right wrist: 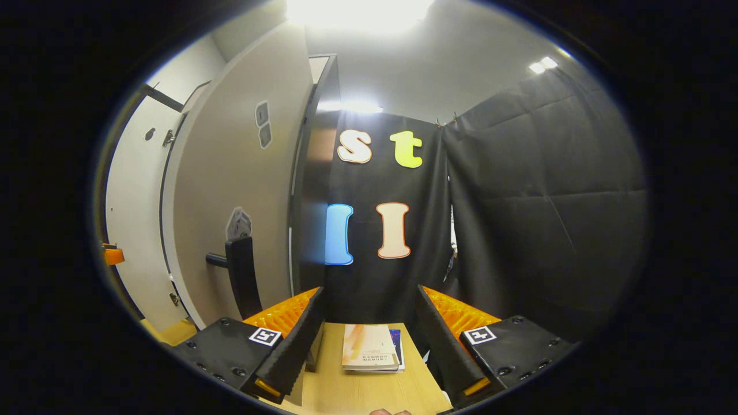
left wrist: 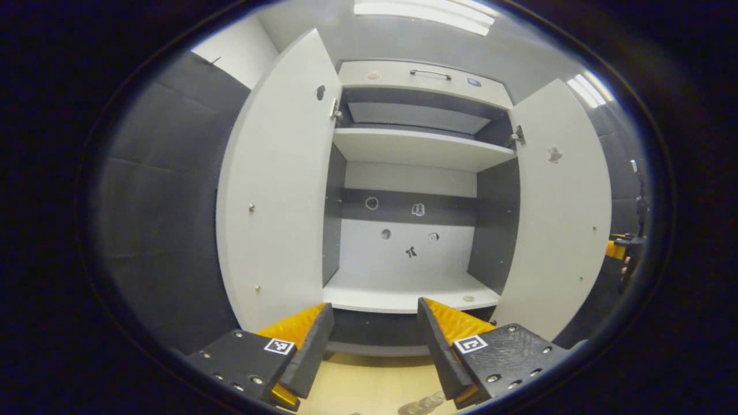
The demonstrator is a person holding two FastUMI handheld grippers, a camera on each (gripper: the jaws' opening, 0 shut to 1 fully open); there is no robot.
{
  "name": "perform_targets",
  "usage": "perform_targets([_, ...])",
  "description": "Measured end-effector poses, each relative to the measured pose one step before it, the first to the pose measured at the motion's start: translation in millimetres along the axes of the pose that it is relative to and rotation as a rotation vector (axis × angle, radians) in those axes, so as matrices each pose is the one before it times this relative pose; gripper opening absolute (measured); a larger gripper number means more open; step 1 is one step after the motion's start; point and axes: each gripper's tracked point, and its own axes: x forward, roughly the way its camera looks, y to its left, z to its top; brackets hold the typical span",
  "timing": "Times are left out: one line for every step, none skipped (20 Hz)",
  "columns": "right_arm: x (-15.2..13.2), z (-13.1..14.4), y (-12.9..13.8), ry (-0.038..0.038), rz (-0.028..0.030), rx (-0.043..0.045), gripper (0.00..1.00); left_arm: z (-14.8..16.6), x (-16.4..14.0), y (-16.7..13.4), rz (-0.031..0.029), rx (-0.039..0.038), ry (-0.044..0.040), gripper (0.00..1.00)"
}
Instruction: Grasp the bottle in the cabinet with the left hand and place it on the coaster, then close the right door with the right hand and the left door with the left hand.
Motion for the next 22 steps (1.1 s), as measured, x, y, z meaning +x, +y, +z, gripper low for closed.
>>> perform_targets([1.2, 3.69, 1.19, -0.00847, 0.00984, 0.00661, 0.94, 3.57, -2.03, 6.87, 0.0215, 0.02005, -0.00721, 0.91])
perform_targets([1.28, 2.36, 0.53, -0.00491, 0.00869, 0.00663, 0.94, 2.41, -2.07, 8.53, 0.02162, 0.0203, -0.00526, 0.91])
perform_targets([0.68, 0.07, 1.1, -0.00104, 0.00743, 0.00493, 0.99, 3.84, -1.27, 6.9, 0.01545, 0.01423, -0.009, 0.91])
perform_targets([0.24, -0.31, 1.04, 0.0035, 0.0081, 0.00183, 0.99, 1.96, -2.12, 2.98, 0.00243, 0.00135, -0.00966, 0.92])
perform_targets([0.69, -0.88, 0.37, 0.00179, 0.00462, -0.00116, 0.99, 2.07, 0.05, 3.02, 0.00191, -0.00741, -0.00909, 0.92])
perform_targets([1.68, 0.66, 0.97, -0.0018, 0.00315, -0.00292, 0.99, -0.12, -1.44, 4.36, 0.00764, -0.01383, -0.00262, 0.92])
perform_targets([0.96, 1.03, 1.95, -0.00197, 0.00382, -0.00088, 0.99, -1.68, -0.56, 4.13, 0.00963, -0.01423, 0.00592, 0.93])
perform_targets([1.85, 0.1, 3.24, 0.00139, 0.00904, 0.00302, 0.99, -0.86, -1.83, 2.9, 0.00501, -0.01218, 0.00363, 0.93])
perform_targets([1.37, -0.7, 5.31, 0.00245, 0.01102, 0.00359, 0.94, 0.25, -0.9, 2.57, 0.00619, -0.00696, -0.00027, 0.93])
perform_targets([0.93, -1.12, 3.93, 0.00662, 0.00292, 0.00037, 0.99, 0.77, -1.57, 2.89, 0.00535, -0.00233, -0.00205, 0.99])
perform_targets([0.41, 0.04, 2.9, 0.00344, 0.00339, -0.00504, 0.99, -0.04, -1.43, 2.51, 0.00361, -0.00052, 0.00031, 0.99])
perform_targets([-0.37, 1.65, -1.22, -0.00191, -0.01197, -0.00827, 0.99, -1.42, -2.39, 0.75, 0.00061, 0.00228, 0.00048, 0.99])
perform_targets([-0.2, 0.68, 2.24, 0.00164, -0.00289, 0.00297, 0.96, -0.58, -1.53, 1.9, 0.00121, 0.00496, -0.00163, 0.99])
perform_targets([0.18, -2.12, 3.72, 0.01101, 0.00312, 0.01809, 0.95, -2.04, -1.61, 2.91, 0.00393, 0.00494, 0.00095, 0.99])
perform_targets([0.27, -3.41, 5.02, 0.0122, 0.01017, 0.03015, 0.95, -2.69, -1.94, 2.18, 0.0037, 0.00087, 0.0056, 0.99])
perform_targets([-0.8, -0.71, 6.81, 0.0048, 0.01503, 0.02028, 0.92, -3.57, -0.39, 0.66, 0.00008, -0.00328, 0.00745, 0.99])
perform_targets([0.1, 0.95, 5.91, 0.00098, 0.00946, 0.00321, 0.95, -2.47, -1.53, 1.25, 0.00065, -0.0062, 0.00754, 0.99])
perform_targets([-0.82, 2.37, 6.75, -0.0038, 0.00674, -0.01283, 0.95, -3.14, -1.05, 2.47, 0.00026, -0.00684, 0.00766, 0.98])
perform_targets([-0.48, 1.24, 7.56, -0.00351, 0.00939, -0.01375, 0.92, -3.68, 0.51, 1.96, -0.00227, -0.00631, 0.00764, 0.96])
perform_targets([0.98, -1.09, 10.09, 0.00025, 0.01835, 0.00348, 0.95, -2.37, -0.33, 1.11, -0.0041, -0.00581, 0.00656, 0.95])
perform_targets([1.18, -3.11, 12.66, 0.00528, 0.02039, 0.01564, 0.95, -0.92, -0.51, 0.99, -0.00186, -0.0048, 0.00461, 0.93])
perform_targets([1.91, -0.2, 11.24, 0.00238, 0.01816, 0.00943, 0.95, -0.9, -0.28, 1.75, 0.00112, -0.00342, 0.00224, 0.93])
